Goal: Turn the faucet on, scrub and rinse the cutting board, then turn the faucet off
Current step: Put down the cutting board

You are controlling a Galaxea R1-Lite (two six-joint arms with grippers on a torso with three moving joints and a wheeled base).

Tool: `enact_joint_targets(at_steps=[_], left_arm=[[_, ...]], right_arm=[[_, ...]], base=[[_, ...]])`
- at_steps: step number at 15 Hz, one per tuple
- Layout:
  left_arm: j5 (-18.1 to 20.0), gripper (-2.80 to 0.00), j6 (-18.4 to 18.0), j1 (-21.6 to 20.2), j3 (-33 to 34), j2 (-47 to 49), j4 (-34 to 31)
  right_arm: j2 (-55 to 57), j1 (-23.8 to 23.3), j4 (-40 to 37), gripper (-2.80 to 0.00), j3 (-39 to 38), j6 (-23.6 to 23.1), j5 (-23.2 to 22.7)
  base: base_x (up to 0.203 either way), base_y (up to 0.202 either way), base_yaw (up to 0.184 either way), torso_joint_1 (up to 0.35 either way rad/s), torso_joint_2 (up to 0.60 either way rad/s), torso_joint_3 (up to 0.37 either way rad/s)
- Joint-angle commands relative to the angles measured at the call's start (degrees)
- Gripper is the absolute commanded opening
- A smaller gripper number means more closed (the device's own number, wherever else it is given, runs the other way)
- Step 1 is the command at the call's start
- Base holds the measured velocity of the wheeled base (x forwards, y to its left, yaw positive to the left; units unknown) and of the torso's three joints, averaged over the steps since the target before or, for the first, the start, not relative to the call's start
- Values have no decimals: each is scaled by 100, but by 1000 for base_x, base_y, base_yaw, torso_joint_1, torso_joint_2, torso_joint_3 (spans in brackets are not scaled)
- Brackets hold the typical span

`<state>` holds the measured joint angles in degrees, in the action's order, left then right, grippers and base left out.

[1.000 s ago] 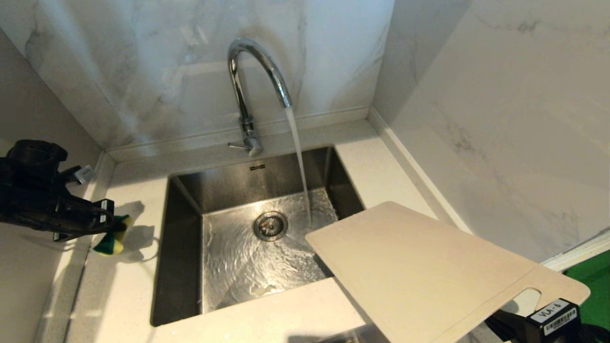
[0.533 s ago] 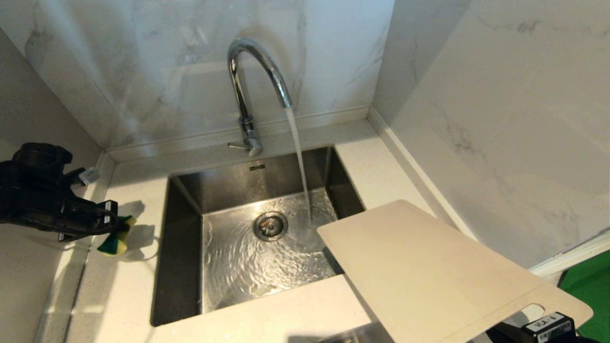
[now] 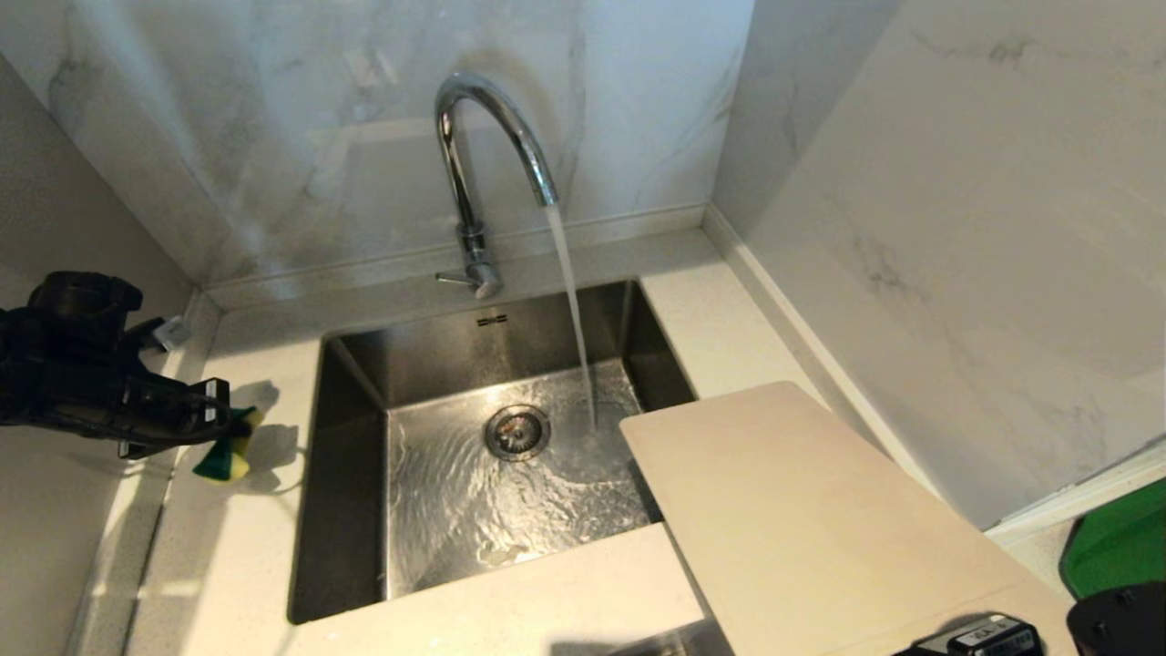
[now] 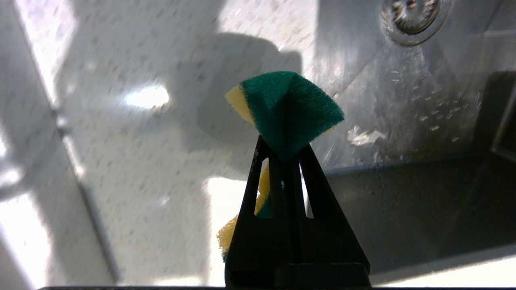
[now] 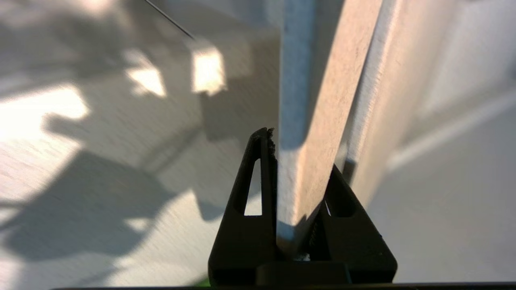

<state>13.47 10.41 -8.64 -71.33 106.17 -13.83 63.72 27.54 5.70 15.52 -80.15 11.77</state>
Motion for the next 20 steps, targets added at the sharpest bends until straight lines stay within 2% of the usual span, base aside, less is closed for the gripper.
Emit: enact_joint_targets(at_steps=[1, 11, 17, 20], left_arm=[[15, -280, 18, 19, -4, 90, 84], [7, -280, 14, 207, -117, 409, 337], [-20, -280, 14, 301, -262, 659, 372], [-20, -280, 14, 314, -303, 707, 372]], right_arm=[[626, 0, 17, -280, 55, 51, -376], [1928, -3, 110, -280, -69, 452, -1254], [3166, -3, 1443, -280, -438, 492, -1543], [3595, -9, 1679, -280, -407, 492, -1554]], base=[[0, 0, 0, 0, 0, 0], [0, 0, 0, 0, 0, 0], [0, 0, 0, 0, 0, 0], [0, 0, 0, 0, 0, 0]])
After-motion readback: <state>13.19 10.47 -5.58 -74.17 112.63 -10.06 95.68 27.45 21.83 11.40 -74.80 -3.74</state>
